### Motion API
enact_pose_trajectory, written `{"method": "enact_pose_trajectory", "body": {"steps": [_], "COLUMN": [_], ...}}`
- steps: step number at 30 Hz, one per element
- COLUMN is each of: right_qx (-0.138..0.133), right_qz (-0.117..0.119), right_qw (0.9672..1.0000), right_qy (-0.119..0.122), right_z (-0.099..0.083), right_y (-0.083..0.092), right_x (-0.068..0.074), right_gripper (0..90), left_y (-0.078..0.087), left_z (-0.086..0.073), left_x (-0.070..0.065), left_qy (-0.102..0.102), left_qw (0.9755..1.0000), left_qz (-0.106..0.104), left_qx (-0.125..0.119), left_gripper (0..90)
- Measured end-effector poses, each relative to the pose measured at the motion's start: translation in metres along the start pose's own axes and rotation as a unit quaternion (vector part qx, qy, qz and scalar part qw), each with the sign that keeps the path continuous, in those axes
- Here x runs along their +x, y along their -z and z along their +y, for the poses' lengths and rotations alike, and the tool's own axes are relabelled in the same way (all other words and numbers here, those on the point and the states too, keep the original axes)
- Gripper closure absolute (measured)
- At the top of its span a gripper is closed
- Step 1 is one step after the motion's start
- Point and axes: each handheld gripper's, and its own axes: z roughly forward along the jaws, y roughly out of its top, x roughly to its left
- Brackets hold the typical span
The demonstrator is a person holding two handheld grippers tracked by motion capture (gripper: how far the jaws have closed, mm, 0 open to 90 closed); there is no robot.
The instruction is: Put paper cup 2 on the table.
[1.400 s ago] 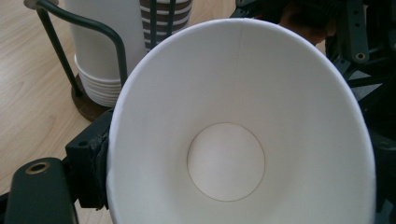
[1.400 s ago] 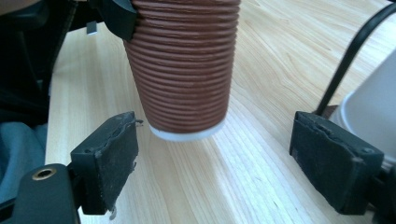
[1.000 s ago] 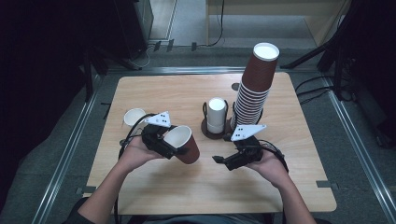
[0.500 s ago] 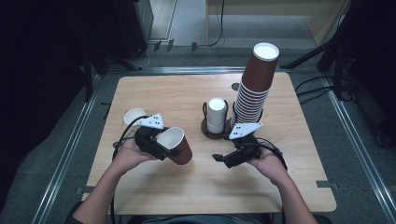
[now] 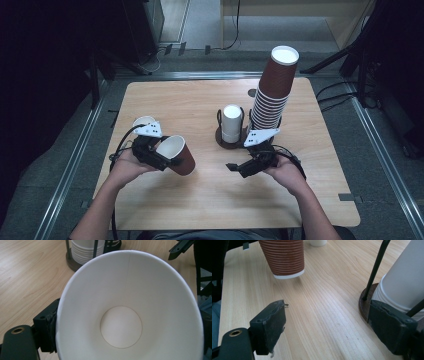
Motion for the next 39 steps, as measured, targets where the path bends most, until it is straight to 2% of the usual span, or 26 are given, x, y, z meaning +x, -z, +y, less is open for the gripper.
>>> {"method": "enact_pose_trajectory", "body": {"steps": [10, 14, 21, 30, 35, 39], "right_qx": [0.009, 0.008, 0.007, 0.013, 0.017, 0.022], "right_qz": [0.004, 0.007, 0.007, 0.005, 0.005, 0.006], "right_qw": [0.9999, 0.9999, 0.9999, 0.9999, 0.9998, 0.9997], "right_qy": [0.001, 0.001, -0.003, -0.001, -0.006, -0.004], "right_z": [-0.001, -0.002, -0.003, -0.004, -0.005, -0.005], "right_y": [-0.004, -0.004, -0.002, -0.004, -0.004, -0.006], "right_x": [0.001, 0.001, 0.001, 0.001, 0.001, 0.002], "right_gripper": [15.7, 15.8, 15.8, 15.8, 15.8, 15.8], "left_y": [0.008, 0.011, 0.017, 0.025, 0.024, 0.026], "left_z": [-0.009, -0.014, -0.022, -0.033, -0.039, -0.042], "left_x": [0.010, 0.015, 0.025, 0.032, 0.036, 0.040], "left_qy": [0.003, 0.009, 0.019, 0.025, 0.020, 0.032], "left_qw": [0.9997, 0.9996, 0.9986, 0.9969, 0.9960, 0.9957], "left_qz": [0.021, 0.020, 0.039, 0.061, 0.072, 0.076], "left_qx": [0.014, 0.016, 0.030, 0.044, 0.050, 0.042], "left_gripper": [10.0, 9.8, 9.5, 9.0, 8.5, 8.0]}}
